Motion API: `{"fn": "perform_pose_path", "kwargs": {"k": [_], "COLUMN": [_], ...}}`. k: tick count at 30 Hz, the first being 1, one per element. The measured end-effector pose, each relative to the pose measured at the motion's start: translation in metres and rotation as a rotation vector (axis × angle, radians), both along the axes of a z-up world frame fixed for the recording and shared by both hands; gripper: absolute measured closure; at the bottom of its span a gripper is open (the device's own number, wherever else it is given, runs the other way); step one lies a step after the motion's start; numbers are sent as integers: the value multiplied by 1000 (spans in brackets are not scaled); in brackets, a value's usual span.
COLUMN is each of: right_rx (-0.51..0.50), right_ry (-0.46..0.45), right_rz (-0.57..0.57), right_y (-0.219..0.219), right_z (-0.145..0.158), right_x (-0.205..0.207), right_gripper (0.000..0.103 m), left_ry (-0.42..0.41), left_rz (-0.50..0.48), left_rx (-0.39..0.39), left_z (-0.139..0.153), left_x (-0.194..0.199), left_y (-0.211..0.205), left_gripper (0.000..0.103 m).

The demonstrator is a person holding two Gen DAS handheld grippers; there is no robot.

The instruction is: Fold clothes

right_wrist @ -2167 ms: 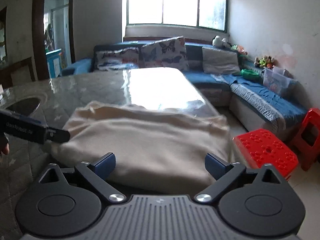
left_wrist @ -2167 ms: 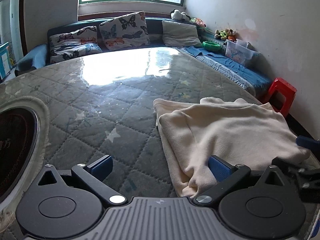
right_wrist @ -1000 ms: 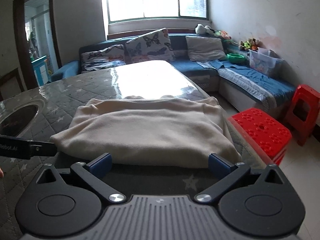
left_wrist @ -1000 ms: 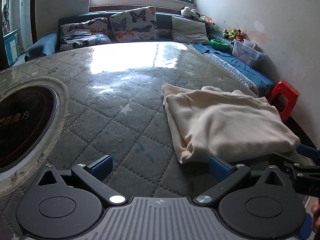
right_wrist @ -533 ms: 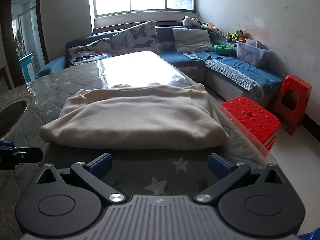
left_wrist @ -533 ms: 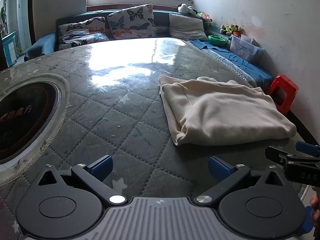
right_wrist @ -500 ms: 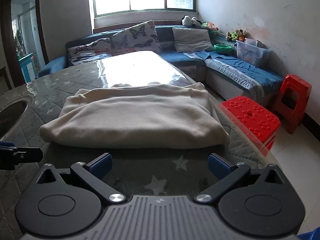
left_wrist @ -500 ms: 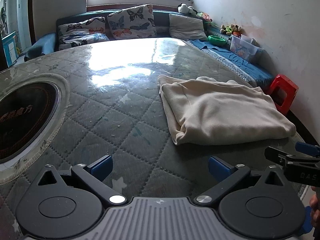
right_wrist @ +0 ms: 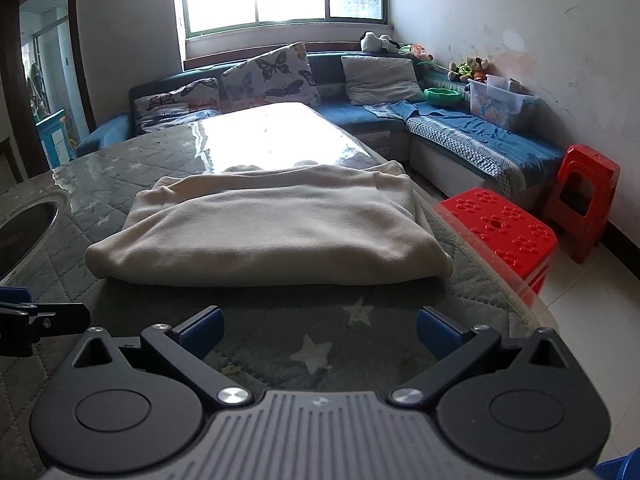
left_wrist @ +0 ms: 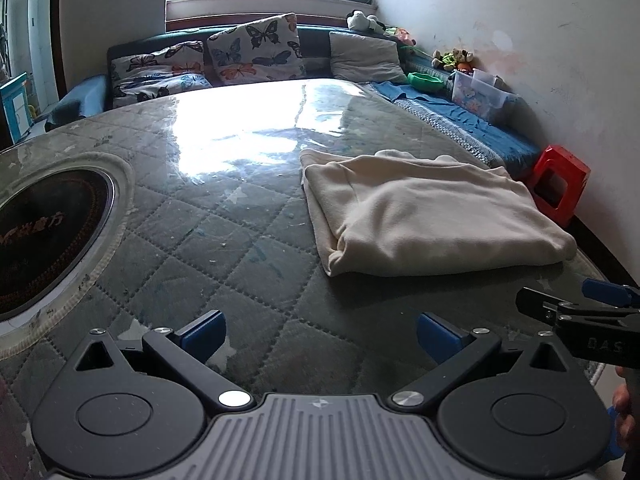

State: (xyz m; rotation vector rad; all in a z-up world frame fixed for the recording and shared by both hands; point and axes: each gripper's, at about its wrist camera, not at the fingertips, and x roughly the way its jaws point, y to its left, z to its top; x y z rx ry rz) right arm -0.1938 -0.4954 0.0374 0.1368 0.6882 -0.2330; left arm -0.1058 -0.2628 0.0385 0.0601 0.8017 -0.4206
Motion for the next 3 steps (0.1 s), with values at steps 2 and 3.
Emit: {"fn": "perform_pose_path", "kwargs": {"k": [2, 3], "right_rx": [1, 1], "right_ry": [-1, -1], "right_rz": [3, 4], "right_y": [1, 2], "right_z": [0, 0], "right_x": [-2, -2], "right_gripper": [0, 0], "left_ry": [-5, -7], "left_rz": [-5, -9], "left_rx": [2, 2], "left_z": [1, 2], "left_x": [-2, -3], "left_y": [-1, -1], "left_gripper": [0, 0]}}
